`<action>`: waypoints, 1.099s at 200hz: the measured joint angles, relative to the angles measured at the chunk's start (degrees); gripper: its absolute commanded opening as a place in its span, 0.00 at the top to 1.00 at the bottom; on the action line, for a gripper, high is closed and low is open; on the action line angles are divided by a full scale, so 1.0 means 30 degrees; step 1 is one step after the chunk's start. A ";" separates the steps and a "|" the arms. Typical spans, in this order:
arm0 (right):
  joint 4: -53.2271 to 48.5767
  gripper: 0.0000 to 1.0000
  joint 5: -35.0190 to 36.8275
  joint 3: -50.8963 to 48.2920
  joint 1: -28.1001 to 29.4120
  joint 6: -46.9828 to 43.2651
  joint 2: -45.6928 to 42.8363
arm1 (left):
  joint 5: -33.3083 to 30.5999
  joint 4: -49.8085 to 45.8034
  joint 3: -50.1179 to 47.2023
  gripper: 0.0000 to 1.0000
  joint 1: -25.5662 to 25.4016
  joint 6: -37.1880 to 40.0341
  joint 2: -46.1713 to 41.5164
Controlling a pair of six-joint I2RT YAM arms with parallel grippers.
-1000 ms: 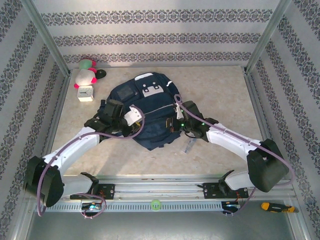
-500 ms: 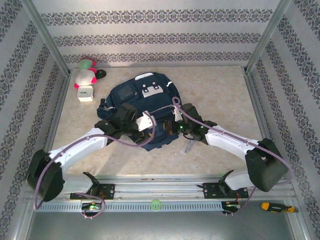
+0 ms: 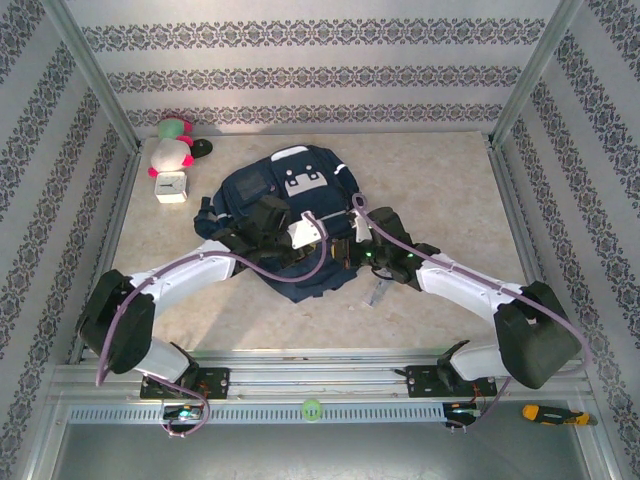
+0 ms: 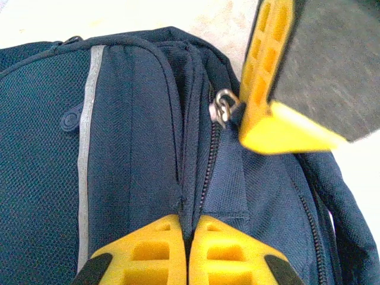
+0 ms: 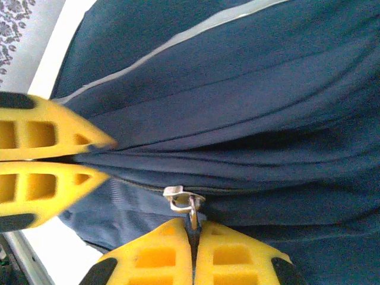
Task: Pack the student bag
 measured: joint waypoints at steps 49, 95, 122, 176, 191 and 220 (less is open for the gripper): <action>0.0423 1.00 -0.2062 -0.0306 -0.2011 -0.0364 -0.0138 | 0.1916 -0.3111 -0.0947 1.00 0.2229 0.2120 -0.3257; 0.0678 1.00 -0.2878 -0.0350 -0.1887 -0.0510 0.0117 | 0.2390 -0.4881 -0.1690 0.56 0.2798 0.2849 -0.4889; 0.0714 1.00 -0.2186 -0.0539 -0.1712 -0.0495 0.0109 | 0.2331 -0.5071 -0.1676 0.34 0.2543 0.1596 -0.5122; 0.0787 1.00 -0.1530 -0.0801 -0.1384 -0.0488 0.0044 | -0.0882 -0.1996 -0.0372 0.23 -0.1413 -0.0699 -0.2463; 0.0787 1.00 -0.1406 -0.0801 -0.1260 -0.0488 -0.0066 | -0.1574 -0.1107 0.0270 0.25 -0.1763 -0.0925 -0.1166; 0.0787 1.00 -0.1282 -0.0801 -0.1166 -0.0488 -0.0182 | -0.2579 0.0146 0.1005 0.59 -0.1843 -0.1282 0.0882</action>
